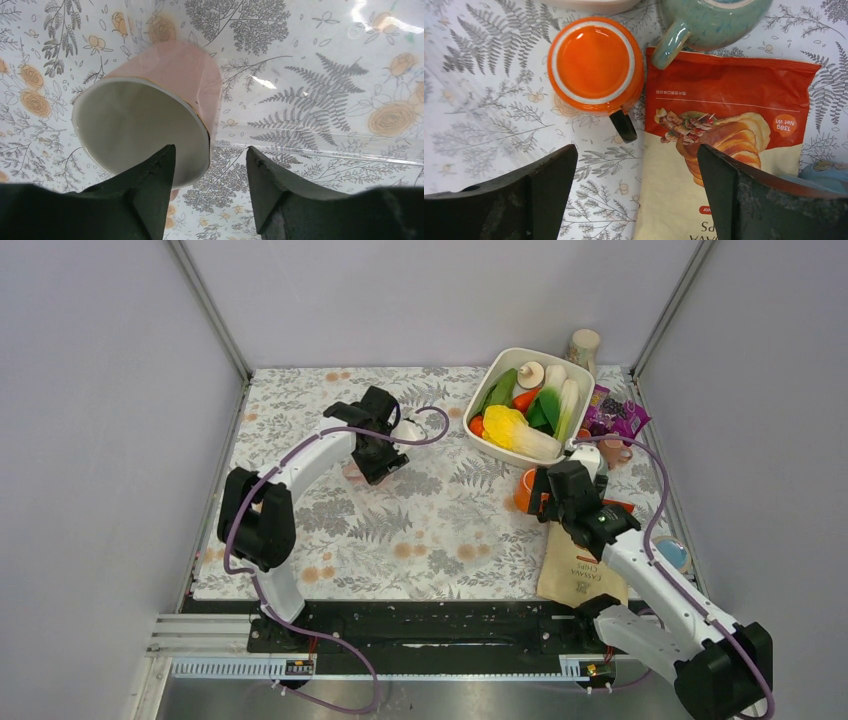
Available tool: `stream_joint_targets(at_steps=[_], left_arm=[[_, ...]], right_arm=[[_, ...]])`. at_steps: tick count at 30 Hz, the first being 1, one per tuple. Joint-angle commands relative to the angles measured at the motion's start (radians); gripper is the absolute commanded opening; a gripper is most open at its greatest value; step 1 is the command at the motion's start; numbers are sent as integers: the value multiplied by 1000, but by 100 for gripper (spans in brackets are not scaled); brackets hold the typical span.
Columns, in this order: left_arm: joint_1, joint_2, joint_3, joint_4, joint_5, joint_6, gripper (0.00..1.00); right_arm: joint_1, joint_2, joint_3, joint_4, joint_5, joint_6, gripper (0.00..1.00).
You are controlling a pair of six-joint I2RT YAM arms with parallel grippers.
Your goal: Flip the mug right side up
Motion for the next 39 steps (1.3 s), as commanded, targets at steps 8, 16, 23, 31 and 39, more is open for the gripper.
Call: stream_joint_targets(at_steps=[8,16,23,31,39], left_arm=[[3,-201,46,-25,234,-8,78],[2,-353,1,27,337,-105,79],[0,-422,-31,40,449,-197,79],[0,-490,-94,113,496,-344,79],[-1,-521,-138,269,657,-571,87]], right_arm=[[-113,264,55,22,-173,-217,82],[-117,441,143,35,-194,-329,66],[-117,532,187,43,-229,-357,35],[-116,410,165,17,-355,-333,0],[-116,39,142,96,-481,-197,0]])
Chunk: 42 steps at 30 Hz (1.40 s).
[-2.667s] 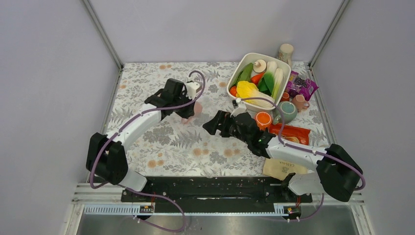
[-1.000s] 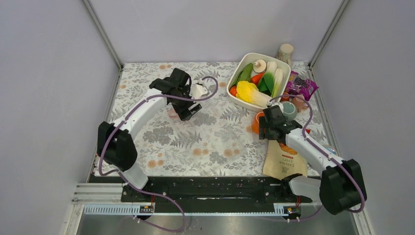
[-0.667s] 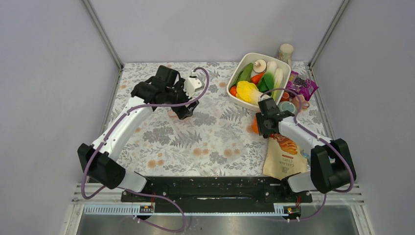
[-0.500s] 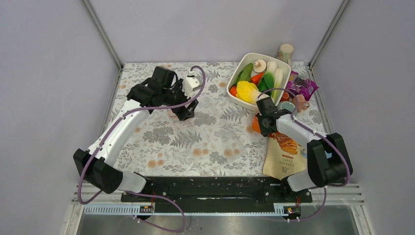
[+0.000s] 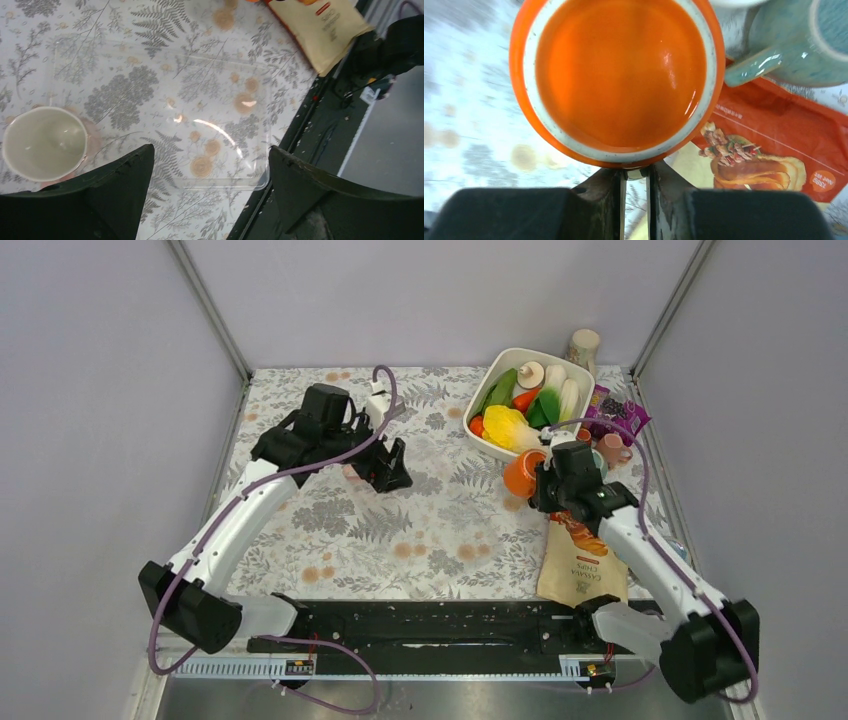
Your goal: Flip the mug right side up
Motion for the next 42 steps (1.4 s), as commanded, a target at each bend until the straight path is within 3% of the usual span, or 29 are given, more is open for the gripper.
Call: stream_joint_targets(at_steps=[1,6,11,15,25,31,35,38,41,42], left_arm=[[-3,-33,-15,164,149,-186,88],[-18,7,-21,275,242,-353,92],[-54,40,-4,407,307,-487,94],[-80,51,20,513,293,-540,95],[-120,113,107,507,256,-527,88],[-134,124,126,530,275,-532,60],[-140,142,111,580,329,-587,31],[-141,155,112,581,334,-585,2],[-141,161,105,536,289,-529,0],[-141,161,104,522,264,-501,0]], right_arm=[[1,-206,22,159,-149,123,0],[1,-326,-46,442,-358,375,0],[6,-338,-112,756,-491,612,0],[50,-314,-118,851,-524,674,0],[155,-279,-101,896,-500,685,0],[187,-239,-87,922,-500,681,0],[207,-196,-74,939,-516,679,0],[208,-166,-84,948,-519,683,0],[208,-137,-102,954,-508,672,0],[208,-127,-106,946,-500,667,9]])
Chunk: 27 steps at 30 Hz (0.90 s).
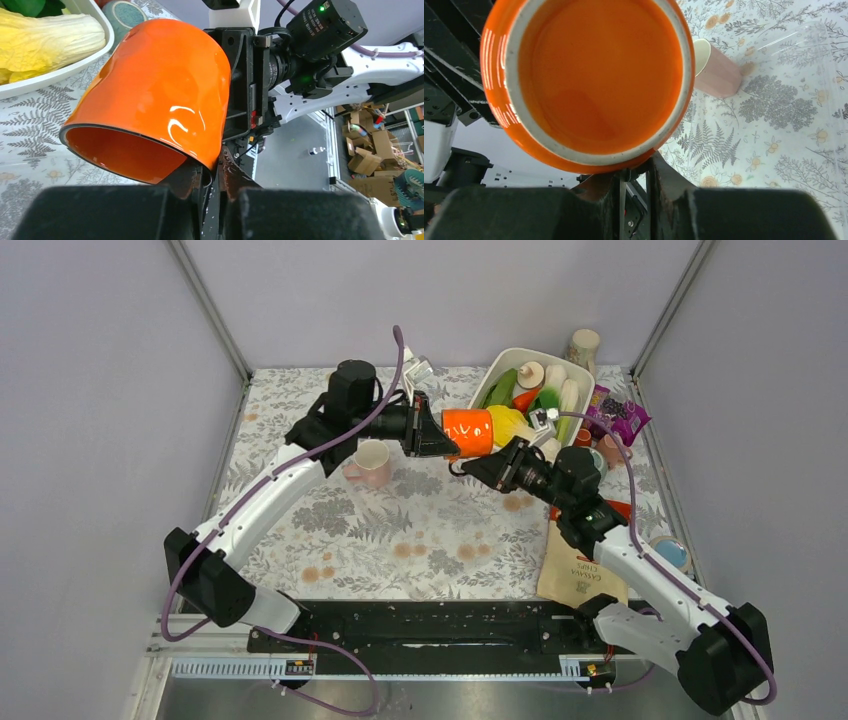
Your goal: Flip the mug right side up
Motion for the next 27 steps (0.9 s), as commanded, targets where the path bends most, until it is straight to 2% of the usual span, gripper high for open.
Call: stream_joint_targets(at_steps=[1,3,6,7,13,18,22,27], left_arm=[[-22,25,28,4,-80,78,0],[-23,39,57,-59,-146,169,0],[-22,110,143,-208,-282,346,0],[-23,134,168,-248,-333,401,0],[-23,253,202,-313,-631,607,0],[-23,384,327,-439,-792,819,0],[-23,473,418,-553,-849,952,0],[-25,612,549,-707,-863,1020,0]], right_arm=[[29,40,29,93,-27,-76,25],[29,70,21,83,-14,-90,54],[29,125,19,71,-11,-104,90],[29,141,25,56,-11,-110,98],[28,215,59,-161,57,-193,99],[29,189,76,-353,114,-278,99],[28,125,68,-457,184,-333,99],[29,73,64,-551,259,-372,100]])
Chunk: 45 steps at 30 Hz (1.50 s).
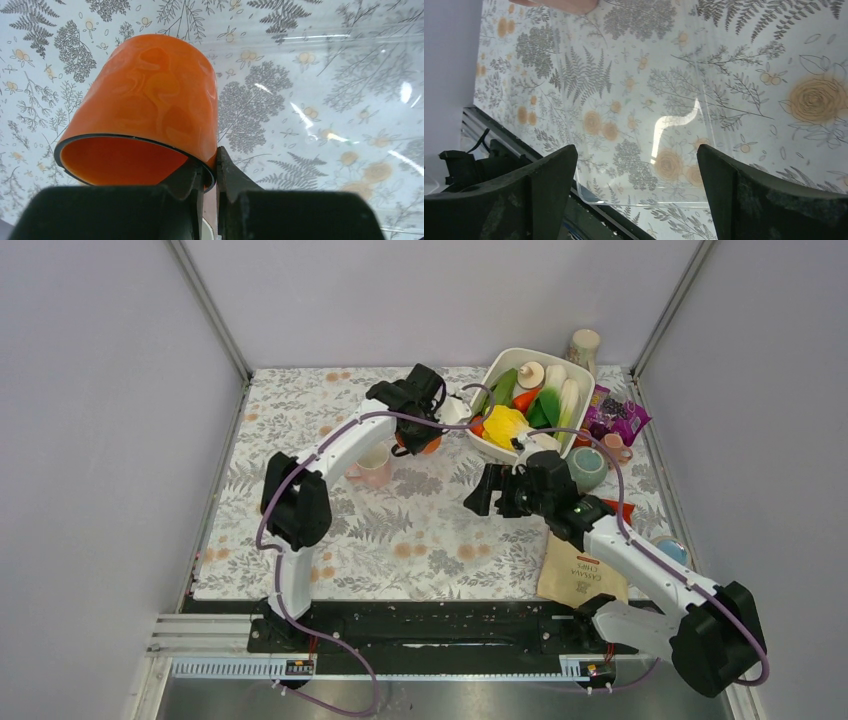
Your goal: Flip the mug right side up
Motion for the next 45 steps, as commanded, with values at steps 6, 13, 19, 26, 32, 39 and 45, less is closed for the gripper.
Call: stream_joint_targets(at_steps=[6,13,19,26,32,39,45], left_arm=[[-3,146,183,-189,-100,138,0],[-3,189,188,-179,-107,137,0],[-10,186,184,-162,-94,137,22],[-14,149,165,-141,-87,129,47],[-14,24,145,-98,-28,100,61],[-13,-234,-30,54,56,-16,65],[-12,-493,-389,318,16,-166,73]], right_arm=[[5,-93,44,-195,191,-100,99],[5,-109,41,-256,314,-127,100],[-6,-99,54,-300,397,-143,99],[-53,-107,69,-334,468,-156,99],[-197,-158,56,-341,660,-180,100],[-256,-94,0,-161,885,-119,93],[-258,6,-15,-18,982,-23,92]])
